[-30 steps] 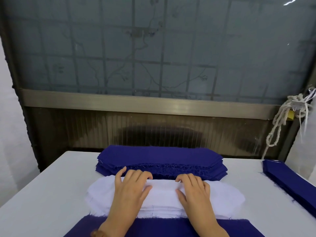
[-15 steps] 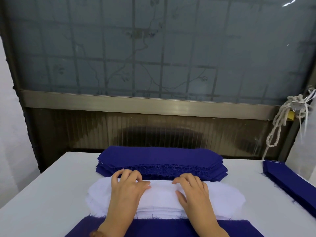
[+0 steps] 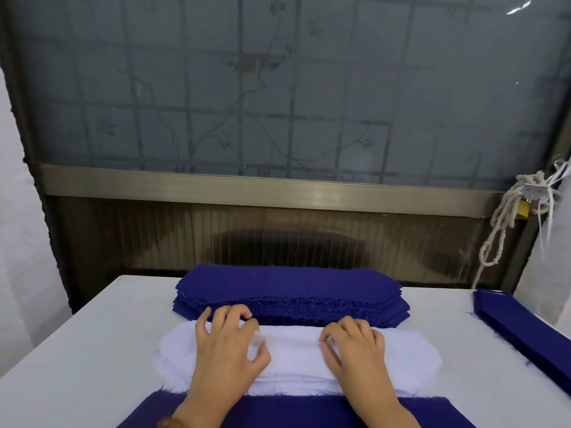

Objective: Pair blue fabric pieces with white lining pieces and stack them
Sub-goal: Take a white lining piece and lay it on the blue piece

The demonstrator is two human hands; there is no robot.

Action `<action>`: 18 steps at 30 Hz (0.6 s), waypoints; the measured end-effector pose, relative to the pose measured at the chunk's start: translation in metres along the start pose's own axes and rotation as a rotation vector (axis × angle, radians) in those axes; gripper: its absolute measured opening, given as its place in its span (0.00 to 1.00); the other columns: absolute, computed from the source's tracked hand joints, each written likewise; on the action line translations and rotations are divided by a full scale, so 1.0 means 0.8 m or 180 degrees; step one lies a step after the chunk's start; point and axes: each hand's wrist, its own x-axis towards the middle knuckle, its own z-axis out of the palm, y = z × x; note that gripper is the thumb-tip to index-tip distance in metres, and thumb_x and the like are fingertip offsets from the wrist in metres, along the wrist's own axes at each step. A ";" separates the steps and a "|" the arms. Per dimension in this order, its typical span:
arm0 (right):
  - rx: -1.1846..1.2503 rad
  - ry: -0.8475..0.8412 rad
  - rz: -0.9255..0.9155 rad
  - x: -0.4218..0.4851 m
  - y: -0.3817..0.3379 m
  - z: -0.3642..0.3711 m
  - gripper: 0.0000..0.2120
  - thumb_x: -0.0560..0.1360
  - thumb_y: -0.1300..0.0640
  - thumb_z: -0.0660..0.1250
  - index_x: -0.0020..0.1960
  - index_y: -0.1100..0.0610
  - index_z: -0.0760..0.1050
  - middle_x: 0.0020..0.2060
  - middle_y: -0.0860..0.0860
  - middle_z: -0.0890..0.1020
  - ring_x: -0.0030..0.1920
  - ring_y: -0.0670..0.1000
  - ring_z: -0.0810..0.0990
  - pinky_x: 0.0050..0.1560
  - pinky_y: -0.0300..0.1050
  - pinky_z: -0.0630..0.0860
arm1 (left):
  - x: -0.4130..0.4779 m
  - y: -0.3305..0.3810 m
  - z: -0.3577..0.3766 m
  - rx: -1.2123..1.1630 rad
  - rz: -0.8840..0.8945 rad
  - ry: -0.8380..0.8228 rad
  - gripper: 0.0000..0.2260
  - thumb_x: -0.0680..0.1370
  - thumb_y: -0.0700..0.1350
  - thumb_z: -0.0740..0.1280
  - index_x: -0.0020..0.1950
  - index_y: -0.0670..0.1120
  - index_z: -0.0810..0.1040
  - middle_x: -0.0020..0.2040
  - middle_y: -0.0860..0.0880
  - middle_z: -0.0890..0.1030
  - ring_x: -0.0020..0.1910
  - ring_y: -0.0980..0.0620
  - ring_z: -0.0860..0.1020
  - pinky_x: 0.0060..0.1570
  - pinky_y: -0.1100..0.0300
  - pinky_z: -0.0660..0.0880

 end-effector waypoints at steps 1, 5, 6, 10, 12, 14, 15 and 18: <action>-0.0079 -0.0072 0.0096 0.001 0.005 -0.002 0.09 0.79 0.48 0.61 0.57 0.45 0.75 0.54 0.42 0.74 0.59 0.48 0.70 0.61 0.44 0.61 | -0.001 -0.003 0.002 0.0029 -0.0142 -0.0014 0.09 0.61 0.50 0.77 0.37 0.53 0.80 0.46 0.54 0.78 0.47 0.51 0.78 0.58 0.41 0.72; -0.0342 -0.0367 0.0513 0.007 0.033 -0.015 0.14 0.77 0.41 0.56 0.61 0.42 0.69 0.57 0.40 0.73 0.60 0.46 0.67 0.63 0.45 0.60 | -0.001 -0.013 0.002 0.0303 -0.0814 -0.0343 0.10 0.72 0.53 0.66 0.51 0.54 0.80 0.58 0.54 0.74 0.59 0.52 0.71 0.66 0.45 0.63; -0.0370 -0.0425 0.0615 0.008 0.040 -0.019 0.14 0.76 0.40 0.56 0.60 0.42 0.69 0.55 0.40 0.73 0.60 0.46 0.67 0.62 0.45 0.61 | -0.001 -0.016 0.002 0.0400 -0.0977 -0.0462 0.13 0.74 0.55 0.61 0.56 0.56 0.78 0.62 0.56 0.72 0.62 0.53 0.68 0.68 0.46 0.60; -0.0509 -0.0531 0.0979 0.008 0.064 -0.033 0.13 0.73 0.41 0.58 0.56 0.42 0.71 0.48 0.39 0.73 0.57 0.45 0.68 0.58 0.47 0.60 | 0.000 -0.024 0.002 0.0636 -0.1319 -0.0578 0.19 0.77 0.58 0.55 0.65 0.57 0.73 0.68 0.56 0.69 0.67 0.54 0.65 0.71 0.45 0.58; -0.0573 -0.0525 0.1162 0.007 0.076 -0.039 0.12 0.72 0.43 0.58 0.54 0.42 0.71 0.46 0.40 0.72 0.57 0.46 0.68 0.59 0.48 0.60 | 0.000 -0.028 -0.001 0.0731 -0.1473 -0.0689 0.19 0.77 0.59 0.55 0.66 0.57 0.71 0.69 0.55 0.67 0.69 0.53 0.64 0.71 0.44 0.58; -0.0605 -0.0496 0.1366 0.007 0.086 -0.044 0.11 0.72 0.44 0.58 0.53 0.42 0.72 0.46 0.41 0.73 0.57 0.46 0.69 0.61 0.49 0.61 | 0.002 -0.034 -0.004 0.0762 -0.1641 -0.0756 0.19 0.77 0.59 0.55 0.66 0.56 0.70 0.70 0.54 0.67 0.69 0.51 0.64 0.70 0.43 0.58; -0.0604 -0.0475 0.1472 0.007 0.090 -0.046 0.11 0.72 0.45 0.59 0.53 0.43 0.73 0.46 0.41 0.74 0.57 0.47 0.70 0.61 0.49 0.62 | 0.003 -0.038 -0.005 0.0732 -0.1727 -0.0779 0.19 0.77 0.59 0.55 0.67 0.56 0.70 0.70 0.53 0.67 0.70 0.51 0.63 0.70 0.43 0.58; -0.0605 -0.0439 0.1813 0.006 0.097 -0.050 0.12 0.73 0.46 0.58 0.54 0.44 0.74 0.48 0.43 0.75 0.57 0.49 0.70 0.61 0.50 0.63 | 0.004 -0.052 -0.010 0.0472 -0.1998 -0.0731 0.19 0.78 0.57 0.56 0.66 0.53 0.72 0.69 0.50 0.68 0.69 0.48 0.64 0.68 0.45 0.61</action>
